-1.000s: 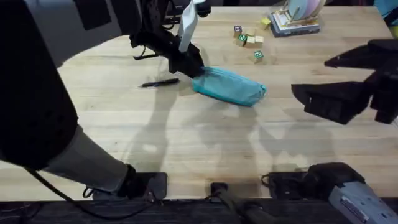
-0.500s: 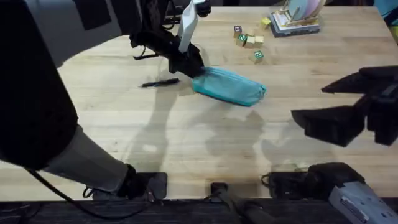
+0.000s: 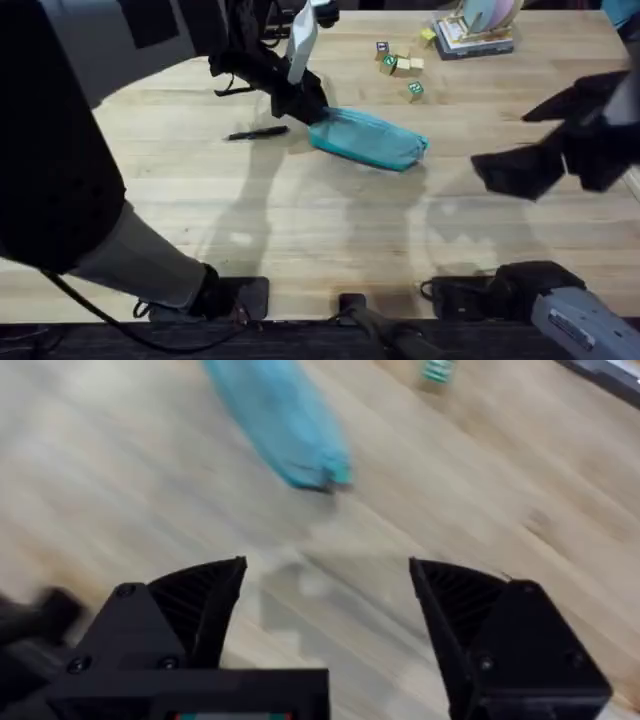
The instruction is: Unzip the bag, pick up the pens from the table one at a time and place them inside, then zip the bag closed.
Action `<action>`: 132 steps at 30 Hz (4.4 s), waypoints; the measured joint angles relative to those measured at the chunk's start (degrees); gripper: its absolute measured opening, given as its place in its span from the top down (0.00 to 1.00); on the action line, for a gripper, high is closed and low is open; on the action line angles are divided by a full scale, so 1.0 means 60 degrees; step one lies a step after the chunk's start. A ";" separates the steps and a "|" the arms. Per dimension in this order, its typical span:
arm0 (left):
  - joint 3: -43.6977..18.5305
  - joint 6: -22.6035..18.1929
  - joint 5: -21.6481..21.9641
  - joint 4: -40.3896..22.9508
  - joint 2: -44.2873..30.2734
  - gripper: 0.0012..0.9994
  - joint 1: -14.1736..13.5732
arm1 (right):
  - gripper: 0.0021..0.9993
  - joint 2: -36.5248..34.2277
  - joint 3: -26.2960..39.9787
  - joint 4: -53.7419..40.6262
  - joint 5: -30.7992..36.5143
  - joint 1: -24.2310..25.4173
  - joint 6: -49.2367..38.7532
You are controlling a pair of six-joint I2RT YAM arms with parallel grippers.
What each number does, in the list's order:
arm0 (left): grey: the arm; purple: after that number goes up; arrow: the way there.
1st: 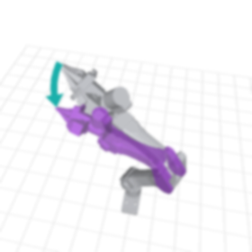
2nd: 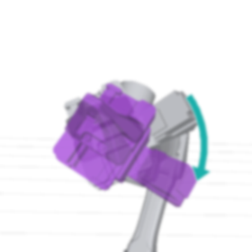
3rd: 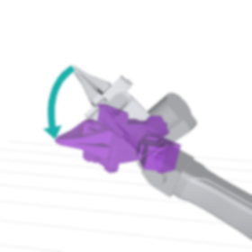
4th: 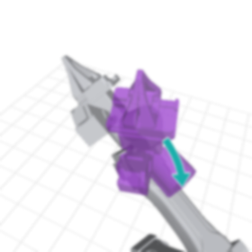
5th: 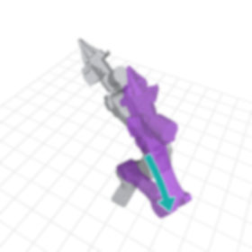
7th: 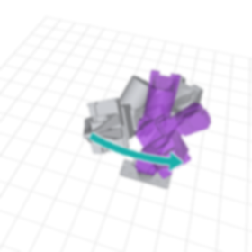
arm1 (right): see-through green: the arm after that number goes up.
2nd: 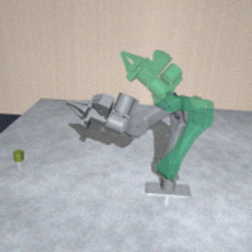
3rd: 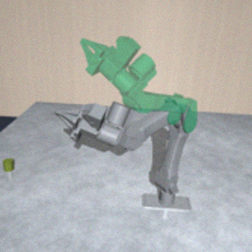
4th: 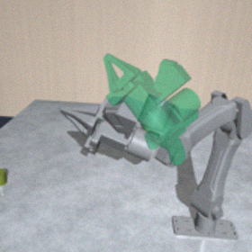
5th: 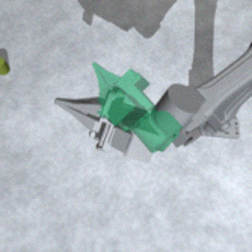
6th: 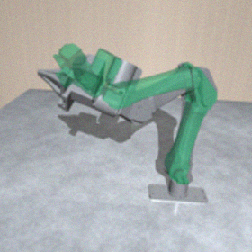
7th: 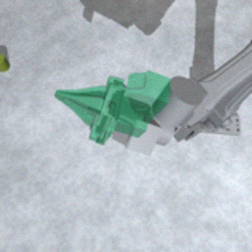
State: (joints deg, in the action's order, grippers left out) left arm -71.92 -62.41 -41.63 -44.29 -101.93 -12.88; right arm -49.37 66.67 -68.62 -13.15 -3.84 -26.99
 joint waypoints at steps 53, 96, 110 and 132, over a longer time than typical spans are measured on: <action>0.0000 0.0003 0.0000 0.0000 -0.0004 0.96 0.0000 | 0.00 -0.3693 0.0000 0.1453 -0.0475 0.0000 -0.2553; 0.0000 0.0003 0.0000 0.0040 -0.0004 0.96 0.0000 | 0.96 -0.6854 0.0000 0.2232 -0.1468 0.0000 -0.3300; 0.0000 0.0000 0.0003 0.0059 -0.0004 0.96 0.0004 | 0.97 -0.6005 0.0000 0.2152 -0.1458 0.0000 -0.3300; 0.0000 0.0004 0.0131 0.0051 -0.0002 0.96 0.0162 | 0.97 -0.5700 0.0000 0.5413 -0.2603 -0.1700 -0.2345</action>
State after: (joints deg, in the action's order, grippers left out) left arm -71.92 -62.39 -40.84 -43.99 -101.94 -11.91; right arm -83.57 66.67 -36.13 -28.77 -14.03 -41.06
